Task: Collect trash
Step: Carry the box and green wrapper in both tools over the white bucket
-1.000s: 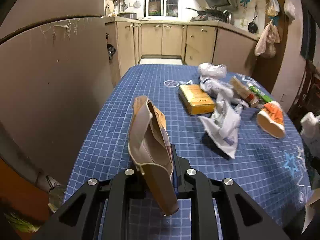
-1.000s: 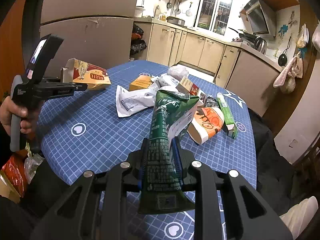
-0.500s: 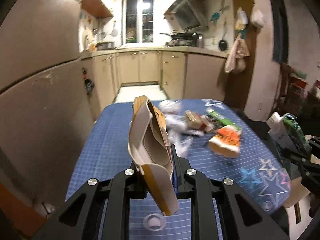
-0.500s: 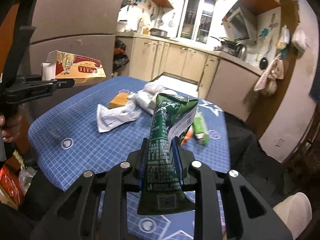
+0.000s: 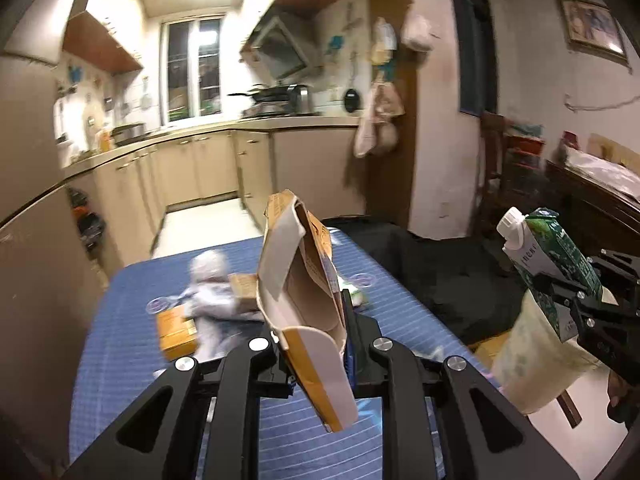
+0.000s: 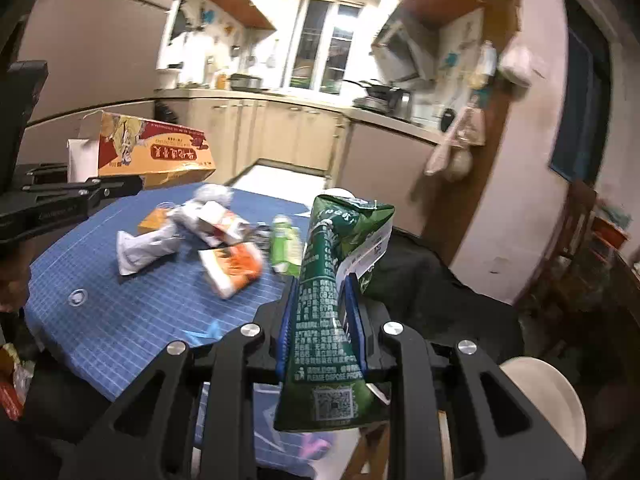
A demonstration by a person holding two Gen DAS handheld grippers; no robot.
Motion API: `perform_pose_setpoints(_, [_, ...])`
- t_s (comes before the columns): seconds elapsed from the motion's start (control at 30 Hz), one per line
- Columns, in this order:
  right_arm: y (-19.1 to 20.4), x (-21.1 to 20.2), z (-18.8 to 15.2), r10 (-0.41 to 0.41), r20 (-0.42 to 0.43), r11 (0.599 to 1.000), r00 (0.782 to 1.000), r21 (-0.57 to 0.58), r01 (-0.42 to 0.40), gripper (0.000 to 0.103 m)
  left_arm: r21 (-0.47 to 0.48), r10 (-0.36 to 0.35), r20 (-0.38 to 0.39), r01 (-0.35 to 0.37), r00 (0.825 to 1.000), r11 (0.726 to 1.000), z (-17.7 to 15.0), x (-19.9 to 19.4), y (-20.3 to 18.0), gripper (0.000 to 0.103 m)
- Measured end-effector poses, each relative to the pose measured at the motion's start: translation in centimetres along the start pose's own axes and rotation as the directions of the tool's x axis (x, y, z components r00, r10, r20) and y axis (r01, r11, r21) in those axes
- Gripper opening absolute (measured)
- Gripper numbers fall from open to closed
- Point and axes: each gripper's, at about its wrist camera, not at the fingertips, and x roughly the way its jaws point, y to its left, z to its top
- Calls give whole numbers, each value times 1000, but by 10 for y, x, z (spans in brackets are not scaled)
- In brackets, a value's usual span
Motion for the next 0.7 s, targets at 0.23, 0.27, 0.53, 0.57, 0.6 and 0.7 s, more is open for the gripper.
perform_pose_setpoints(0.23, [-42, -14, -12, -94, -7, 994, 996, 50, 94, 22, 65, -87, -13, 88, 996, 994, 10, 24, -62, 19])
perform_pose_setpoints(0.27, [-50, -17, -15, -108, -11, 992, 994, 59, 109, 22, 72, -98, -16, 99, 995, 993, 11, 28, -69, 19])
perform_pose_setpoints(0.53, [-92, -22, -37, -172, -30, 976, 985, 130, 174, 22, 111, -193, -51, 198, 980, 974, 13, 53, -127, 19])
perform_pose_setpoints(0.57, [-97, -23, -39, -182, -32, 973, 983, 136, 185, 22, 121, -205, -57, 211, 977, 970, 14, 56, -137, 19])
perform_pose_setpoints(0.6, [-103, -25, -43, -192, -35, 970, 981, 146, 195, 22, 130, -216, -59, 222, 975, 966, 13, 57, -143, 19])
perform_pose_setpoints(0.7, [-125, -31, -54, -226, -48, 956, 973, 179, 231, 22, 169, -248, -73, 257, 966, 952, 16, 69, -173, 19])
